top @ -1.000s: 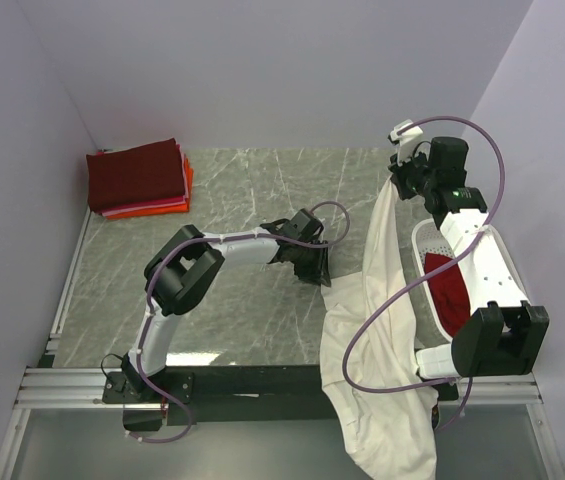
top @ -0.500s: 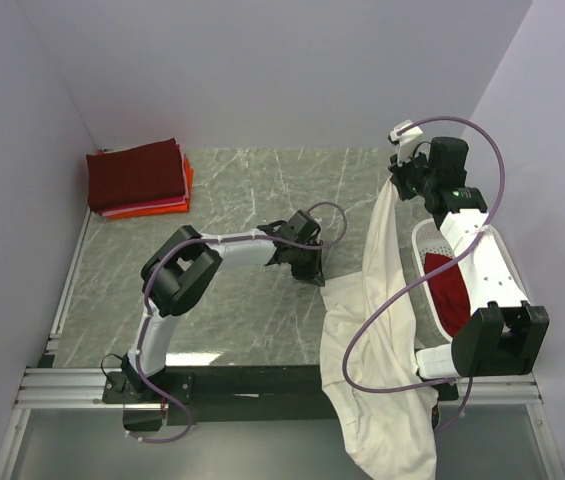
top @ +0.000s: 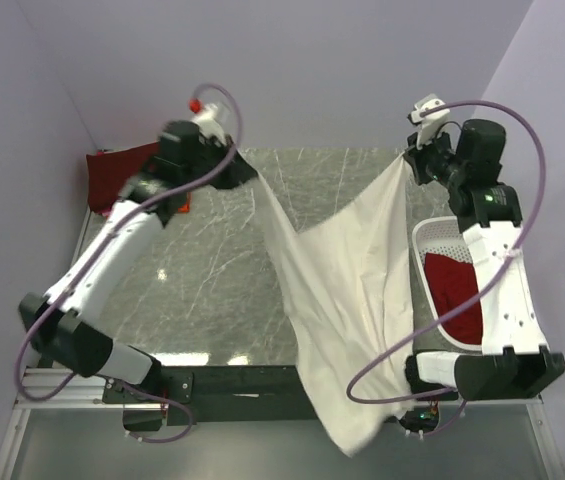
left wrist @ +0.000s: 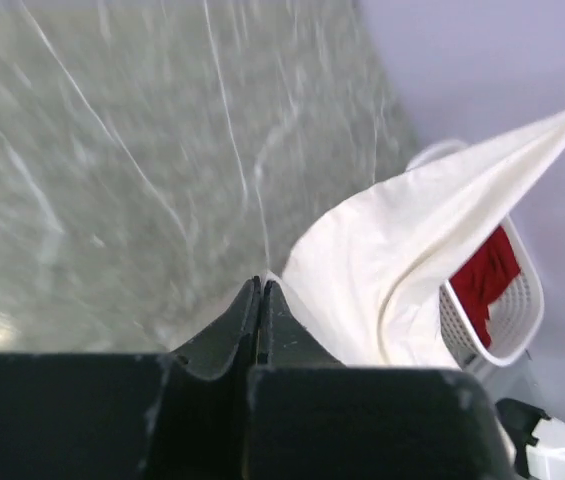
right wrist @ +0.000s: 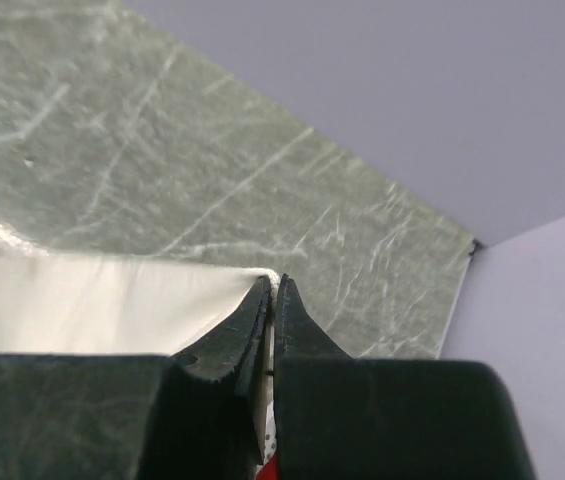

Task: Fold and stack the t-shirts
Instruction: Flatten the tshirt out

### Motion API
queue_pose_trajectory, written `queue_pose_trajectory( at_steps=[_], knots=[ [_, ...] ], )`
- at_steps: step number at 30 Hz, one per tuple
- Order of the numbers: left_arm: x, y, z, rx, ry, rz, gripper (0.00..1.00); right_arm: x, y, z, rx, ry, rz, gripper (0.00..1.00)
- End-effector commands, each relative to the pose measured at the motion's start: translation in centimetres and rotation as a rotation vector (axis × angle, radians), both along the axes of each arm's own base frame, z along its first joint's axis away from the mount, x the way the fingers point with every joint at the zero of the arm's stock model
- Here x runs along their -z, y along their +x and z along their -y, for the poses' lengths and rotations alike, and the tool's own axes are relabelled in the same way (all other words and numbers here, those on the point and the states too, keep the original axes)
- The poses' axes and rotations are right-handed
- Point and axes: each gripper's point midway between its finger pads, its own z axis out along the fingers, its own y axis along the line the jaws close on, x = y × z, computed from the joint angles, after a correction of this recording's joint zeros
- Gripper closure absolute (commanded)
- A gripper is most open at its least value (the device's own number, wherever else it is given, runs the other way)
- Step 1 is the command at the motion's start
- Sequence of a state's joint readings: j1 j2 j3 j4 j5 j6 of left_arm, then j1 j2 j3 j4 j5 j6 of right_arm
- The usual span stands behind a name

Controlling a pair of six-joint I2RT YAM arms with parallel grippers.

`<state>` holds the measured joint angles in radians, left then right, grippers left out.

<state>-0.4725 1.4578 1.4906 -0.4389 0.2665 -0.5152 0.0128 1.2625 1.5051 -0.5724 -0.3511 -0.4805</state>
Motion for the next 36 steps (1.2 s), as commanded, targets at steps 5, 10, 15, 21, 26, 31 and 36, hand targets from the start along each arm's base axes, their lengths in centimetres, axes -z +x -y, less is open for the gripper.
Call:
queue_pose_trajectory(
  at_steps=[5, 10, 15, 21, 26, 31, 36],
  knots=[
    [-14.5, -2.0, -6.2, -0.055, 0.089, 0.338, 1.00, -13.1, -8.0, -2.2, -0.117, 0.079, 0.269, 1.00],
    [-25.5, -7.5, -9.9, -0.148, 0.015, 0.607, 1.00, -19.7, -13.8, -2.4, -0.134, 0.082, 0.436, 1.00],
    [-32.9, -13.8, -13.1, -0.216, -0.096, 0.836, 1.00, -23.6, -18.5, -2.4, -0.141, 0.087, 0.549, 1.00],
    [-39.4, -22.2, -16.3, -0.235, -0.253, 1.081, 0.99, -27.8, -23.5, -1.5, -0.088, 0.099, 0.717, 1.00],
    [-42.3, -26.1, -18.6, -0.291, -0.318, 1.216, 0.99, -29.6, -24.9, -0.7, -0.045, 0.107, 0.773, 1.00],
    [-41.6, -24.6, -19.0, -0.342, -0.274, 1.205, 0.99, -28.2, -21.4, -0.1, -0.002, 0.097, 0.724, 1.00],
    [-35.8, -17.9, -18.0, -0.411, -0.158, 1.055, 1.00, -24.2, -15.9, -0.6, -0.024, 0.103, 0.614, 1.00]
  ],
)
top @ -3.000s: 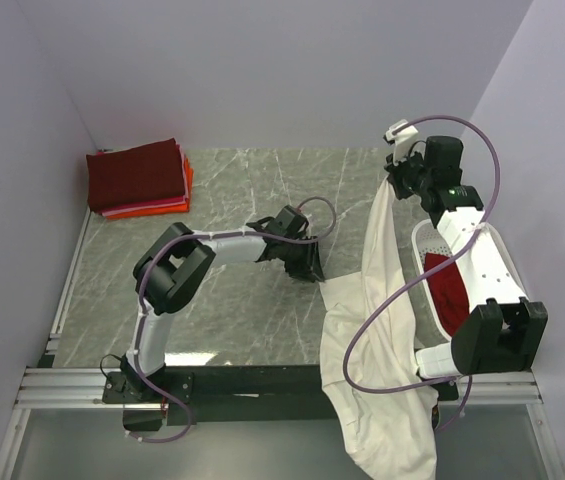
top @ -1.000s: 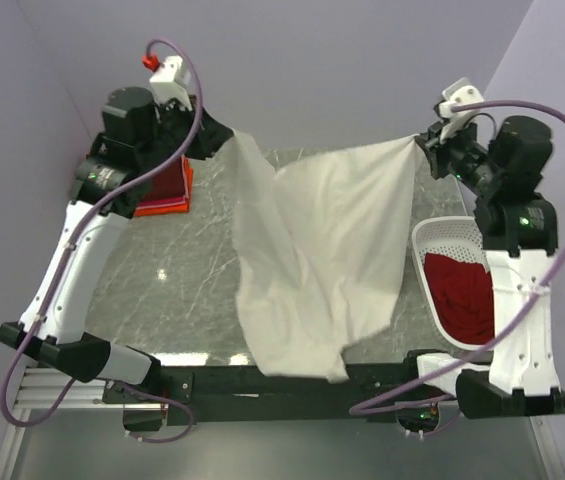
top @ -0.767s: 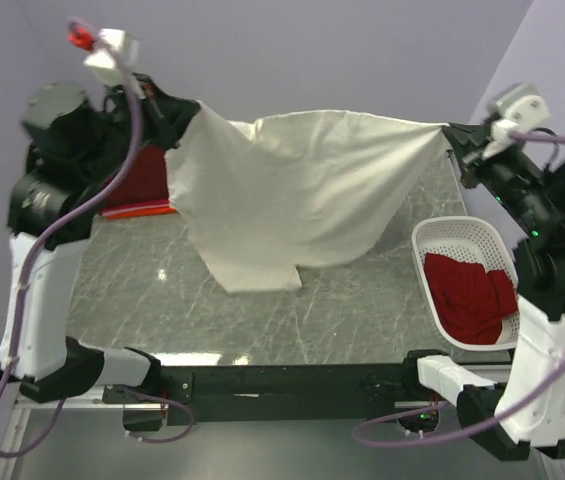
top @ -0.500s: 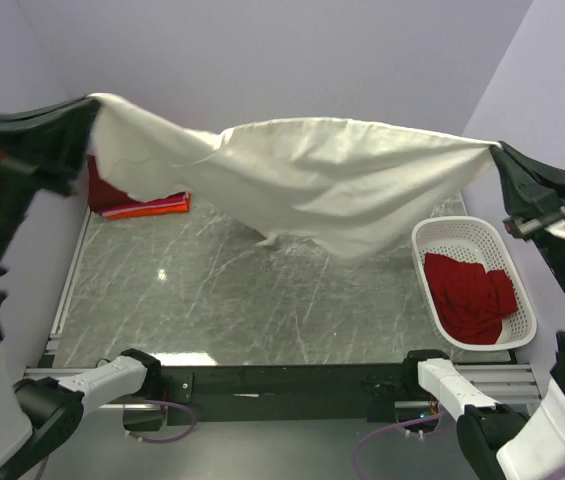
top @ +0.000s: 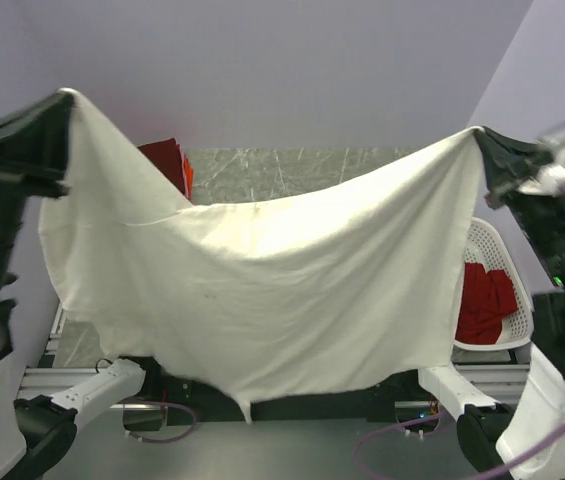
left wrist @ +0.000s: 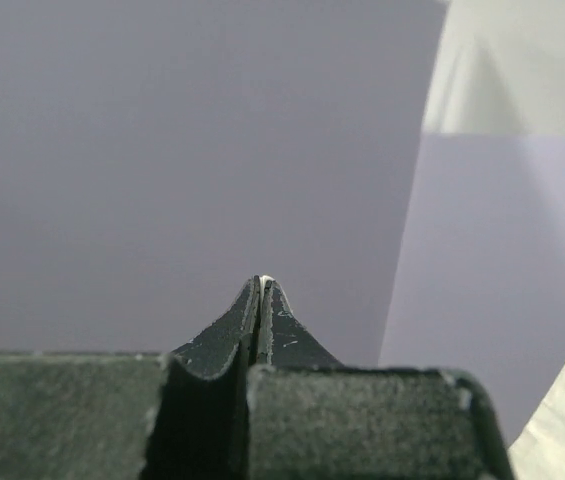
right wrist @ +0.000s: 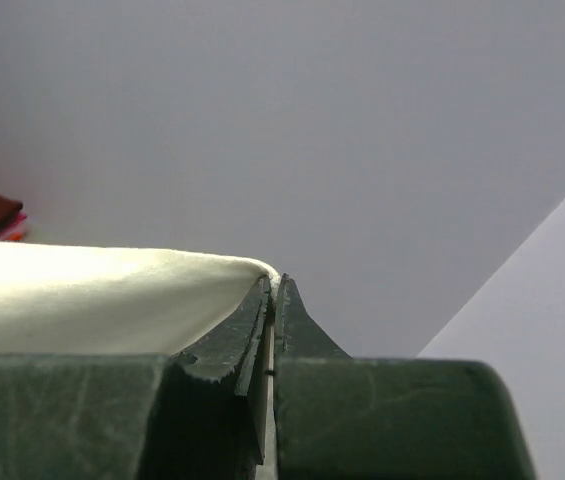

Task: Fold and stack the t-shirts
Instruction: Flatten the tshirt out

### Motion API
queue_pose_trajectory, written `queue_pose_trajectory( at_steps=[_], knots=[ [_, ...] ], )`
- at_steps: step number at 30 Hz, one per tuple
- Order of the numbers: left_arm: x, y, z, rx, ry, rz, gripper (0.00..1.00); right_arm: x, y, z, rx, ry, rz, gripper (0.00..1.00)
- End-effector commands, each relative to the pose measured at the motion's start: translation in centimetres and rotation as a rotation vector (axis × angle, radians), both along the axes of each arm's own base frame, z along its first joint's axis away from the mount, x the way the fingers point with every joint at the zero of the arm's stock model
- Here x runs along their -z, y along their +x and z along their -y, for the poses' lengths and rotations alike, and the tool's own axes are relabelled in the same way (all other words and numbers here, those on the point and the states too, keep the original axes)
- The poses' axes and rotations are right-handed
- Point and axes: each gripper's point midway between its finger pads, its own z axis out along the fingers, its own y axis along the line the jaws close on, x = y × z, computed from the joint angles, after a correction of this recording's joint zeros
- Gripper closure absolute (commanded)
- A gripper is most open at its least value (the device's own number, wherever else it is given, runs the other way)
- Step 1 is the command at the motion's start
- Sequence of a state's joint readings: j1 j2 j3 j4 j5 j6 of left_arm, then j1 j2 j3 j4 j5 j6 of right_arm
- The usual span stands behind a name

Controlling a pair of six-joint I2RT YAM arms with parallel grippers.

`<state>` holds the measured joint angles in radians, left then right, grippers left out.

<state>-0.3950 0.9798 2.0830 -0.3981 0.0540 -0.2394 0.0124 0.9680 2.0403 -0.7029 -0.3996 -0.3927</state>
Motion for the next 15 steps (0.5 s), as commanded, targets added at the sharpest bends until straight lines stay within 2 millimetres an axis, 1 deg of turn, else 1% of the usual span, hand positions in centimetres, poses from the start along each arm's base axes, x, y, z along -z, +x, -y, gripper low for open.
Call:
queue_pose_trajectory(
  at_steps=[1, 2, 3, 4, 5, 6, 7, 8, 9, 10, 11, 12, 13, 14, 15],
  knots=[
    [4.6, 6.0, 0.2, -0.119, 0.025, -0.132, 1.00, 4.3, 6.7, 0.2, 0.012, 0.010, -0.122, 1.00],
    [6.0, 7.4, 0.3, -0.141, 0.032, -0.166, 1.00, 5.6, 8.0, 0.0, 0.006, 0.009, -0.154, 1.00],
    [9.2, 9.9, 0.9, -0.162, 0.057, -0.237, 1.00, 6.5, 9.1, -0.2, -0.006, 0.007, -0.167, 1.00],
    [10.8, 11.2, 0.5, -0.208, 0.048, -0.274, 1.00, 9.8, 11.0, -0.6, -0.030, -0.004, -0.245, 1.00],
    [12.4, 12.4, 0.6, -0.223, 0.050, -0.305, 1.00, 11.6, 12.5, -0.8, -0.039, -0.008, -0.286, 1.00],
    [16.4, 14.8, 1.2, -0.244, 0.082, -0.382, 1.00, 12.8, 13.7, -0.8, -0.043, -0.011, -0.299, 1.00],
    [17.5, 16.0, 1.3, -0.258, 0.071, -0.395, 1.00, 16.1, 15.4, -1.0, -0.054, -0.020, -0.369, 1.00],
    [19.3, 17.3, 1.3, -0.274, 0.070, -0.428, 1.00, 17.7, 17.3, -1.1, -0.057, -0.022, -0.393, 1.00],
    [22.6, 19.2, 1.7, -0.278, 0.090, -0.491, 1.00, 19.4, 18.5, -1.1, -0.061, -0.023, -0.423, 1.00],
    [24.4, 21.2, 2.4, -0.254, 0.088, -0.525, 1.00, 22.5, 20.6, -1.3, -0.072, -0.026, -0.481, 1.00],
    [26.0, 22.8, 1.3, -0.282, 0.077, -0.557, 0.99, 24.1, 21.7, -1.5, -0.078, -0.026, -0.512, 1.00],
    [28.4, 24.3, 1.0, -0.286, 0.081, -0.604, 1.00, 25.4, 22.7, -1.5, -0.083, -0.025, -0.538, 1.00],
    [30.3, 26.8, 1.1, -0.276, 0.066, -0.632, 1.00, 28.5, 24.7, -1.7, -0.091, -0.022, -0.609, 1.00],
    [31.8, 28.1, 0.8, -0.269, 0.069, -0.662, 1.00, 29.6, 25.9, -1.8, -0.097, -0.021, -0.621, 1.00],
    [34.9, 30.9, -0.5, -0.296, 0.072, -0.734, 1.00, 30.2, 27.0, -1.7, -0.096, -0.016, -0.635, 1.00]
  ],
)
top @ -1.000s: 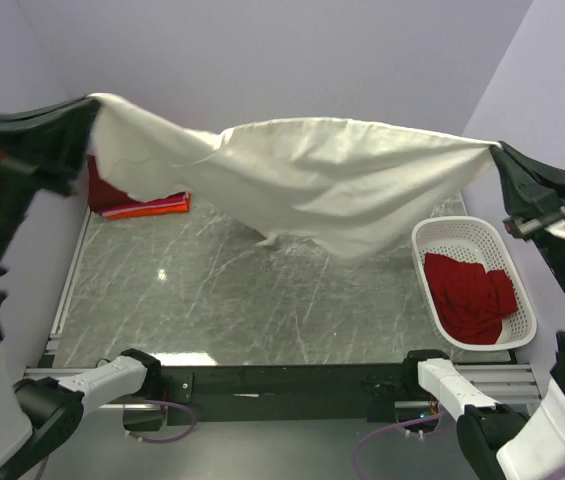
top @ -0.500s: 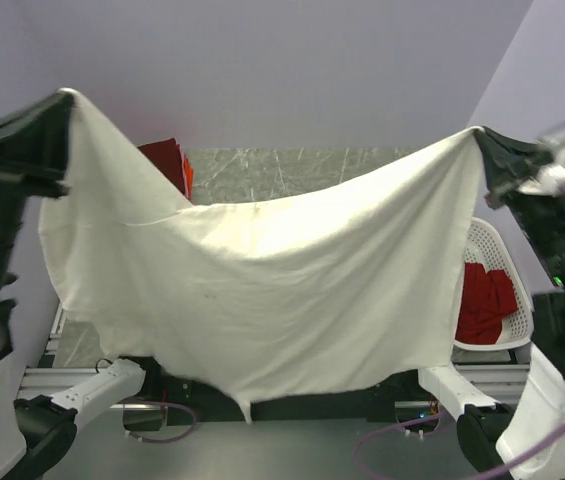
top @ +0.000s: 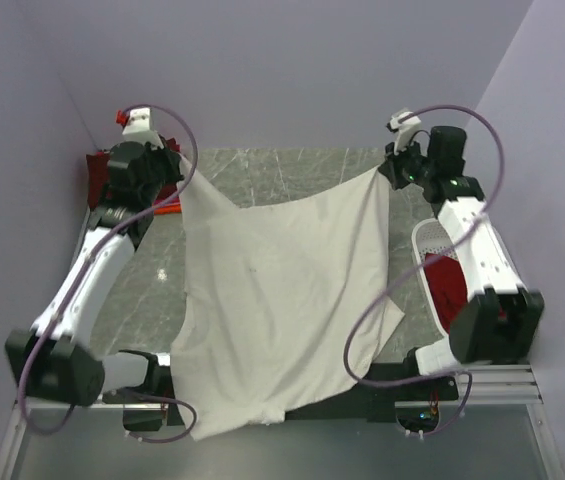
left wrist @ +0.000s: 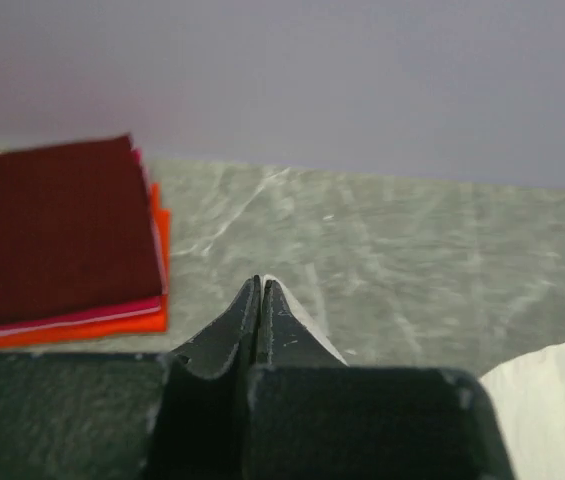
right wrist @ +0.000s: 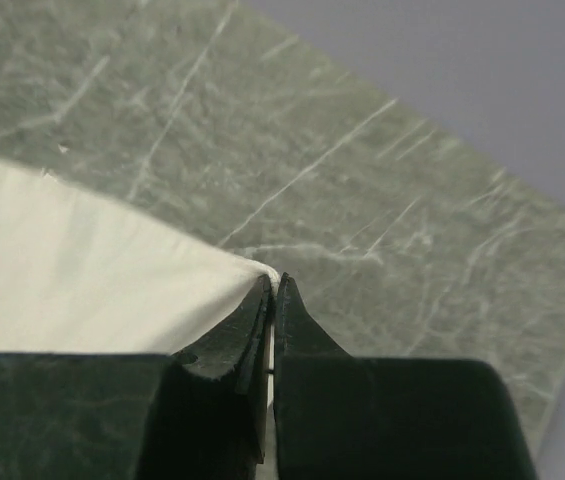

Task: Fold and stack the t-shirts
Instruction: Flatten the tshirt out

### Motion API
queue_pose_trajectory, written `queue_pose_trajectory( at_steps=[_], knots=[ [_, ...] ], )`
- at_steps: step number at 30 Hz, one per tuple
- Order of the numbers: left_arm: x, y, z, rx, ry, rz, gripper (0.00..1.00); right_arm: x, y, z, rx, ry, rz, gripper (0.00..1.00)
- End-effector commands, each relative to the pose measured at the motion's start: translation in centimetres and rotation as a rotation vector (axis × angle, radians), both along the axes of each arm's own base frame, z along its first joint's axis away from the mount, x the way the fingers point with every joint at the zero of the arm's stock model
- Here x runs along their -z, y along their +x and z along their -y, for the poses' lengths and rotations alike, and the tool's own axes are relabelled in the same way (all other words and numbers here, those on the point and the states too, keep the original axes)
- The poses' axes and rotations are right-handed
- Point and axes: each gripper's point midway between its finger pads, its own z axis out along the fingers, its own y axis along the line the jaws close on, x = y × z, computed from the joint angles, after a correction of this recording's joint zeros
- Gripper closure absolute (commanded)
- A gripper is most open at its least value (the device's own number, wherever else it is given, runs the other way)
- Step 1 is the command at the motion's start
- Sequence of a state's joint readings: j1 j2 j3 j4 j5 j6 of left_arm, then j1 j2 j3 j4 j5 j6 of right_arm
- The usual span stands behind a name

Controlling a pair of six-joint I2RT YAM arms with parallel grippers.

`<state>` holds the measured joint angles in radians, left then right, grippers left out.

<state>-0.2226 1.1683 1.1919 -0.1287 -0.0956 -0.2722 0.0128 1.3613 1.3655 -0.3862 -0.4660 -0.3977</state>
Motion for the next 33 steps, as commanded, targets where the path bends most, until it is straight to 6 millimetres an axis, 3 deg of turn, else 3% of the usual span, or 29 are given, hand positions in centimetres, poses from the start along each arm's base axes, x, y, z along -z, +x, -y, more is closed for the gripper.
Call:
queue_pose_trajectory(
  at_steps=[1, 2, 3, 4, 5, 6, 7, 13, 15, 20, 24, 29, 32, 33],
  knots=[
    [0.6, 5.6, -2.1, -0.035, -0.095, 0.056, 1.00, 1.4, 5.3, -0.5, -0.032, 0.012, 0.046, 1.00],
    [2.0, 7.0, -2.8, -0.052, -0.099, 0.024, 1.00, 2.8, 6.4, -0.6, -0.033, 0.012, 0.015, 1.00],
    [4.1, 9.3, -3.9, -0.063, -0.105, -0.022, 1.00, 2.4, 7.7, -0.7, -0.033, 0.012, 0.020, 1.00],
    [5.0, 10.4, -4.5, -0.072, -0.123, -0.042, 1.00, 5.5, 9.5, -0.6, -0.026, 0.011, -0.047, 1.00],
    [5.7, 11.4, -5.0, -0.077, -0.130, -0.052, 1.00, 6.6, 10.5, -0.7, -0.021, 0.008, -0.071, 1.00],
    [5.3, 12.4, -5.7, -0.089, -0.135, -0.043, 1.00, 6.1, 11.8, -0.4, 0.003, -0.003, -0.055, 1.00],
    [7.2, 13.7, -5.5, -0.078, -0.138, -0.080, 1.00, 8.5, 13.1, -0.3, 0.017, -0.011, -0.098, 1.00],
    [8.2, 17.2, -5.0, -0.044, -0.116, -0.101, 1.00, 10.3, 17.4, 1.4, 0.150, -0.052, -0.097, 1.00],
    [8.2, 17.8, -6.7, -0.083, -0.112, -0.102, 1.00, 9.9, 18.1, 1.9, 0.180, -0.057, -0.075, 1.00],
    [8.1, 17.7, -9.6, -0.166, -0.112, -0.091, 1.00, 9.0, 19.0, 2.4, 0.213, -0.055, -0.025, 1.00],
    [5.3, 16.1, -11.7, -0.175, -0.147, -0.028, 1.00, 7.9, 18.4, 1.3, 0.160, -0.028, -0.005, 1.00],
    [4.1, 15.0, -11.8, -0.150, -0.137, -0.025, 1.00, 6.7, 18.1, 1.0, 0.155, 0.003, -0.007, 1.00],
    [3.4, 14.2, -11.1, -0.116, -0.148, -0.020, 1.00, 4.9, 17.0, 0.6, 0.140, 0.019, 0.011, 1.00],
    [1.7, 13.3, -10.8, -0.103, -0.153, 0.012, 1.00, 5.1, 16.3, 0.6, 0.132, 0.015, 0.007, 1.00]
  ],
)
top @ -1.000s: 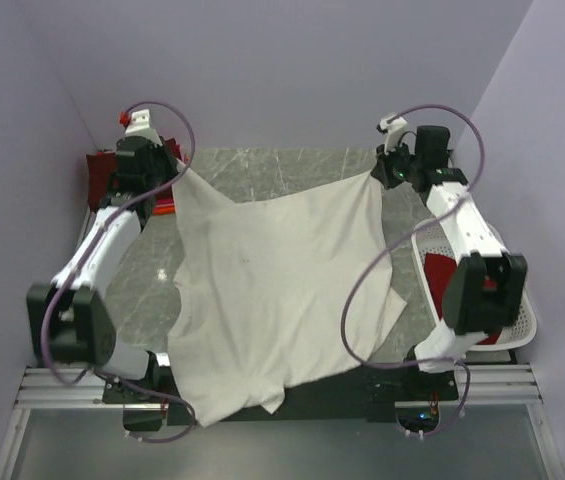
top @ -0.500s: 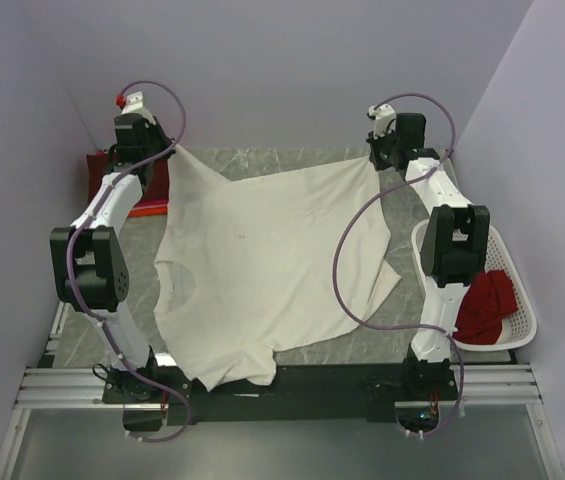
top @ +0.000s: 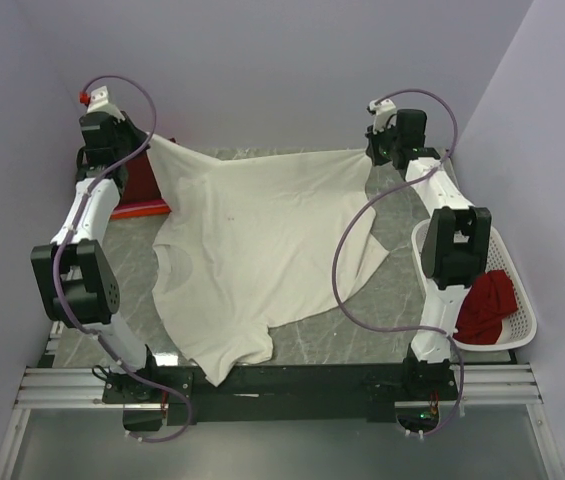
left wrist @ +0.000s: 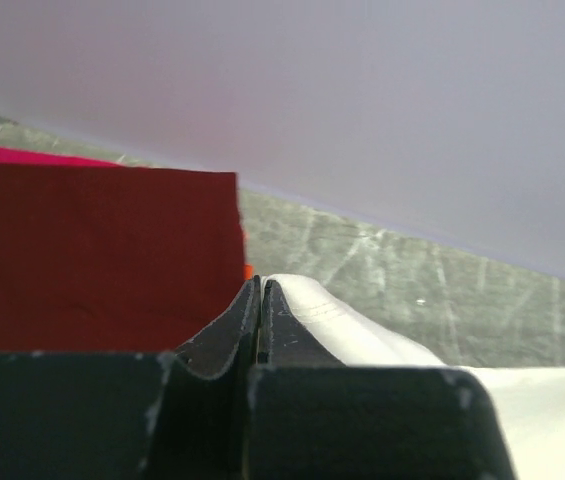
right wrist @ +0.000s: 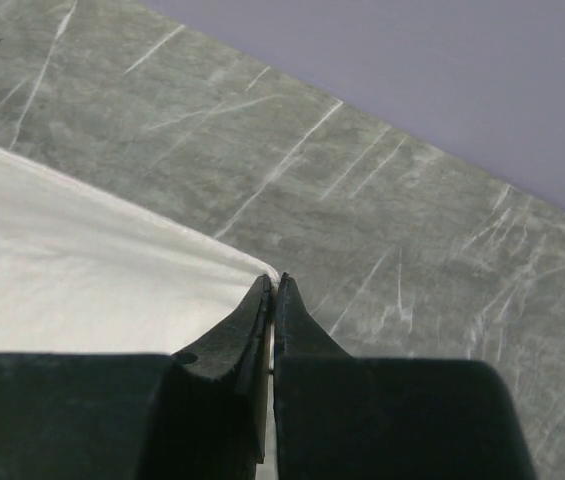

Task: Fold and stack the t-shirts
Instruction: Flatten the tshirt out

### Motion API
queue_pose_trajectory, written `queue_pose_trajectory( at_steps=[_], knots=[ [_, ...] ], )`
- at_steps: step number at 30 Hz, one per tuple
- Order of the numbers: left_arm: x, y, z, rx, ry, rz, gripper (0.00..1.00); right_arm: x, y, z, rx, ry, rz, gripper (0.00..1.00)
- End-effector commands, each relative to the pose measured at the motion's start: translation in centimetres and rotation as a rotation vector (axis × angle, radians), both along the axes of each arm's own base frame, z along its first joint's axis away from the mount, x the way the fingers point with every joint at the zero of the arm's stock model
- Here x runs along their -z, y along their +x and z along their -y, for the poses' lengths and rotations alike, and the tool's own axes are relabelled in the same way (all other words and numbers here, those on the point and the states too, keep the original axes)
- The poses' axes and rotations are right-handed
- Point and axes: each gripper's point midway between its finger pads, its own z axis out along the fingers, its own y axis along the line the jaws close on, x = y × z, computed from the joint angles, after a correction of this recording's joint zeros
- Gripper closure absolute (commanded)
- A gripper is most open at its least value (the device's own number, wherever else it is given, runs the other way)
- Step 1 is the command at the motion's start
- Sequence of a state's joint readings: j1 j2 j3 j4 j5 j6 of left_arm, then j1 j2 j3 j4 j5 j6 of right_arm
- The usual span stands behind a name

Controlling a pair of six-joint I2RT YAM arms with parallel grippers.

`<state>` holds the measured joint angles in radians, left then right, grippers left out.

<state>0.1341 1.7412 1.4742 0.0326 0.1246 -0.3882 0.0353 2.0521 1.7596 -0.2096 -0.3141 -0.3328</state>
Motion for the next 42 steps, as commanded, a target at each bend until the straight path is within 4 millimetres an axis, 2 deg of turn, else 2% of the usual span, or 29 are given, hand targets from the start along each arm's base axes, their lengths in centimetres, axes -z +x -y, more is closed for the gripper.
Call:
queue_pose_trajectory(
  at_steps=[1, 2, 3, 5, 6, 7, 8, 9, 10, 11, 12, 13, 14, 15, 16, 17, 20, 22, 23, 26, 28, 31, 34, 35, 37, 38, 40, 41, 42],
  knots=[
    [-7.7, -2.4, 1.3, 0.045, 0.001, 0.170, 1.00, -10.5, -2.1, -0.1, -0.012, 0.016, 0.204, 1.00],
    [-8.9, -3.1, 1.5, 0.049, -0.001, 0.193, 1.00, -11.9, -3.0, 0.0, -0.013, 0.009, 0.224, 1.00],
    [-12.1, -4.9, 1.7, 0.051, 0.003, 0.253, 1.00, -15.2, -5.1, 0.1, -0.020, -0.007, 0.285, 1.00],
    [-15.8, -7.3, 2.1, 0.048, 0.000, 0.330, 1.00, -18.5, -7.8, 0.2, -0.031, -0.026, 0.339, 1.00],
    [-19.8, -10.2, 2.4, 0.044, 0.000, 0.419, 1.00, -19.9, -9.2, 0.4, -0.036, -0.044, 0.367, 1.00],
    [-21.9, -12.0, 2.5, 0.036, -0.002, 0.471, 1.00, -24.2, -12.2, 0.4, -0.041, -0.050, 0.456, 1.00],
    [-24.1, -13.9, 2.8, 0.037, -0.006, 0.524, 1.00, -25.8, -14.2, 0.5, -0.047, -0.061, 0.479, 1.00],
    [-27.9, -17.9, 3.3, 0.035, -0.012, 0.624, 0.99, -27.6, -16.0, 0.5, -0.051, -0.064, 0.519, 1.00],
    [-29.7, -20.0, 3.5, 0.030, -0.017, 0.674, 0.99, -31.2, -19.6, 0.6, -0.051, -0.067, 0.604, 1.00],
    [-31.6, -22.4, 3.5, 0.016, -0.022, 0.731, 0.99, -32.6, -21.6, 0.7, -0.052, -0.070, 0.635, 1.00],
    [-34.3, -26.7, 4.1, 0.020, -0.026, 0.821, 0.99, -34.6, -23.6, 0.8, -0.048, -0.071, 0.686, 1.00],
    [-35.6, -28.8, 4.3, 0.018, -0.031, 0.864, 0.99, -37.3, -27.3, 0.9, -0.043, -0.073, 0.767, 1.00],
    [-37.1, -31.2, 4.5, 0.015, -0.032, 0.913, 0.99, -37.9, -29.0, 1.0, -0.040, -0.073, 0.768, 1.00],
    [-38.7, -34.6, 4.9, 0.020, -0.031, 0.977, 0.99, -41.1, -32.3, 1.2, -0.033, -0.069, 0.847, 1.00],
    [-39.6, -36.3, 5.2, 0.025, -0.029, 1.009, 0.99, -42.1, -33.8, 1.5, -0.017, -0.068, 0.872, 1.00],
    [-41.2, -39.6, 5.6, 0.031, -0.025, 1.068, 0.99, -43.7, -35.9, 1.8, 0.001, -0.064, 0.914, 1.00],
    [-43.5, -44.6, 6.2, 0.034, -0.013, 1.157, 0.99, -46.8, -40.2, 2.3, 0.031, -0.049, 0.996, 1.00],
    [-44.5, -46.9, 6.4, 0.030, 0.003, 1.195, 0.99, -47.9, -41.9, 2.7, 0.055, -0.046, 1.032, 1.00],
    [-45.4, -48.6, 6.6, 0.031, 0.011, 1.232, 0.99, -48.7, -42.9, 2.8, 0.061, -0.042, 1.055, 1.00],
    [-46.2, -50.3, 6.8, 0.031, 0.024, 1.264, 0.99, -49.5, -43.5, 3.1, 0.078, -0.034, 1.076, 1.00],
    [-46.2, -49.9, 6.6, 0.032, 0.024, 1.257, 0.99, -49.4, -43.0, 3.2, 0.083, -0.033, 1.069, 1.00],
    [-45.5, -47.7, 6.2, 0.021, 0.050, 1.215, 0.99, -48.3, -41.1, 3.0, 0.077, -0.032, 1.030, 1.00],
    [-43.1, -43.6, 5.7, 0.006, 0.074, 1.122, 0.99, -45.9, -37.4, 2.6, 0.058, -0.035, 0.967, 1.00],
    [-41.4, -41.0, 5.4, -0.001, 0.075, 1.062, 0.99, -44.3, -35.5, 2.4, 0.049, -0.039, 0.929, 1.00],
    [-39.1, -37.9, 5.0, -0.008, 0.079, 0.991, 0.99, -41.9, -32.7, 1.9, 0.023, -0.039, 0.867, 1.00],
    [-36.7, -35.1, 4.6, -0.018, 0.075, 0.930, 0.99, -39.5, -30.6, 1.4, -0.003, -0.030, 0.817, 1.00],
    [-33.8, -31.8, 4.1, -0.028, 0.073, 0.866, 0.99, -36.3, -27.6, 0.8, -0.034, -0.024, 0.746, 1.00],
    [-30.2, -28.9, 3.8, -0.031, 0.067, 0.782, 0.99, -33.5, -25.5, 0.6, -0.044, -0.023, 0.704, 1.00],
    [-28.5, -26.7, 3.4, -0.048, 0.062, 0.745, 1.00, -31.6, -23.8, 0.2, -0.064, -0.016, 0.670, 1.00]
  ],
)
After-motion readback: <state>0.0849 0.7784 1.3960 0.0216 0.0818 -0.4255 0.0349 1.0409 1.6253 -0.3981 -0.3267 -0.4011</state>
